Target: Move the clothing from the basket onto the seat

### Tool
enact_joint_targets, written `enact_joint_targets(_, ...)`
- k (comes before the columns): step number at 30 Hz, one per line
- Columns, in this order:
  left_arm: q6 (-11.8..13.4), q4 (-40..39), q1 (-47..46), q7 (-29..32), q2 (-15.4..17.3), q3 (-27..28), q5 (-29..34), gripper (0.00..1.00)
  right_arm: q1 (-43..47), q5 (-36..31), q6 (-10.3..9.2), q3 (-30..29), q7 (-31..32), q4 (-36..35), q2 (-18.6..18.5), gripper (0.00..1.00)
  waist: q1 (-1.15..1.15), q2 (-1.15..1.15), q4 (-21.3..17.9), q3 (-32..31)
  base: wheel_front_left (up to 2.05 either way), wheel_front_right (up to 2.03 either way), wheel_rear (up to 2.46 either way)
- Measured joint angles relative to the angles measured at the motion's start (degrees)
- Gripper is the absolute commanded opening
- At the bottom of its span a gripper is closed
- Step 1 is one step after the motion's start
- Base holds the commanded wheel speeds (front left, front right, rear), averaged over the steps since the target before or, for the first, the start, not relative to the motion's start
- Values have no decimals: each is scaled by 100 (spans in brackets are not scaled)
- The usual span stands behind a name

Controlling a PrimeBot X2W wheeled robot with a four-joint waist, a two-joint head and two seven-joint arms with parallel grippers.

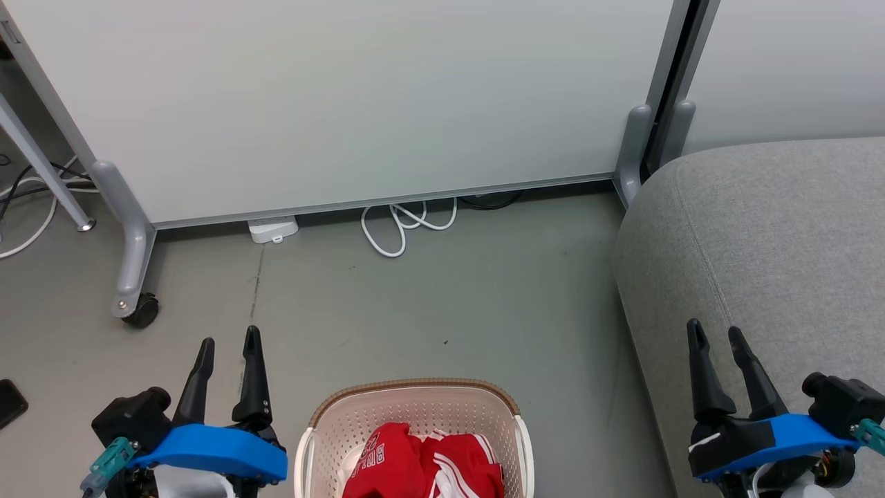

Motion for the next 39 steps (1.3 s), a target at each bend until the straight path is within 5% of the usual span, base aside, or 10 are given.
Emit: enact_joint_targets(39, -254, 245, -1, -500, -167, 44, 1695, 100, -27, -2031, 2, 115, -502, 9, -22, 100, 0, 0, 26, -24, 0, 0, 0)
